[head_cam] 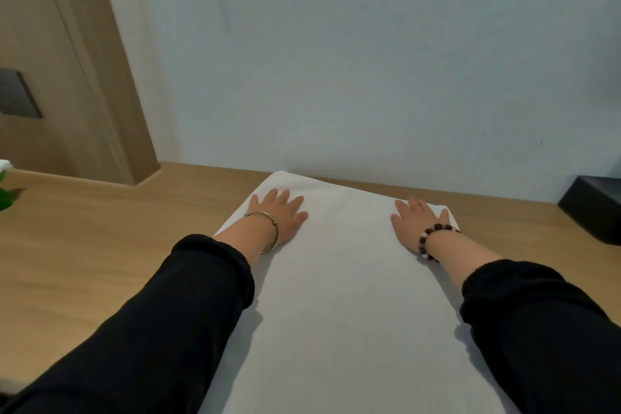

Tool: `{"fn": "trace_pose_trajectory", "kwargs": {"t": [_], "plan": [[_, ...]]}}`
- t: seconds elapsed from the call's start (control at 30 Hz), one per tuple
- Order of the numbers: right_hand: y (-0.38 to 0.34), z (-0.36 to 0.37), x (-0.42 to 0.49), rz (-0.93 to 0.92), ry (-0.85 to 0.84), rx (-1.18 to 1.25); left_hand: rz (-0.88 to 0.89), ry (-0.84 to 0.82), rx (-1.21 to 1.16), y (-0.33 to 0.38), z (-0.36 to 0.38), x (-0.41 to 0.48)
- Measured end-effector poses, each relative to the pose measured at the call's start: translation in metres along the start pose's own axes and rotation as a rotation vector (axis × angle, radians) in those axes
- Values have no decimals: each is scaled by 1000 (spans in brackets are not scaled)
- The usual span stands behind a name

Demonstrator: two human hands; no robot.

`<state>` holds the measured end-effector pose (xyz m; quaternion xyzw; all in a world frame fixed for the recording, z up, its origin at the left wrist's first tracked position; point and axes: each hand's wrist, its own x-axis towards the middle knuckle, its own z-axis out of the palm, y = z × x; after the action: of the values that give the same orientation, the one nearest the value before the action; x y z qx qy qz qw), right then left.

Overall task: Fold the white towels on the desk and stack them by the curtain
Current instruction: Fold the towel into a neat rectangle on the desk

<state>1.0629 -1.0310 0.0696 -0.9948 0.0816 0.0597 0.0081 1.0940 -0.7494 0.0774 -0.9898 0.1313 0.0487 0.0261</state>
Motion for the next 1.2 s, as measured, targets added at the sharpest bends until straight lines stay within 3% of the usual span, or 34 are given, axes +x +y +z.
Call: {"fn": "trace_pose_trajectory", "kwargs": {"t": [0.1,0.27,0.33,0.4,0.6,0.77,0.97,1.03,1.1,1.2], "plan": [[-3,1,17,1,28,35,-30,-33,-52,-1,-1,30],[3,5,36,-33,314,65,-126,-4,-130,-13,2,63],[8,4,44,-65,341,64,-169,6,-166,-17,2,71],[15,-2,52,-84,285,71,-207,9,-188,-17,2,74],[21,-45,67,35,-110,78,-369,139,-249,-15,-3,78],[18,-64,58,39,-218,-152,-383,254,-203,-25,-7,80],[25,-76,50,130,-327,-188,-518,178,-562,-32,-30,84],[27,-79,46,194,-267,-172,-524,181,-604,-36,-41,83],[21,-83,45,228,-149,-169,-524,285,-677,-40,-48,82],[3,-97,47,270,270,-36,-585,525,-862,-44,-65,82]]}}
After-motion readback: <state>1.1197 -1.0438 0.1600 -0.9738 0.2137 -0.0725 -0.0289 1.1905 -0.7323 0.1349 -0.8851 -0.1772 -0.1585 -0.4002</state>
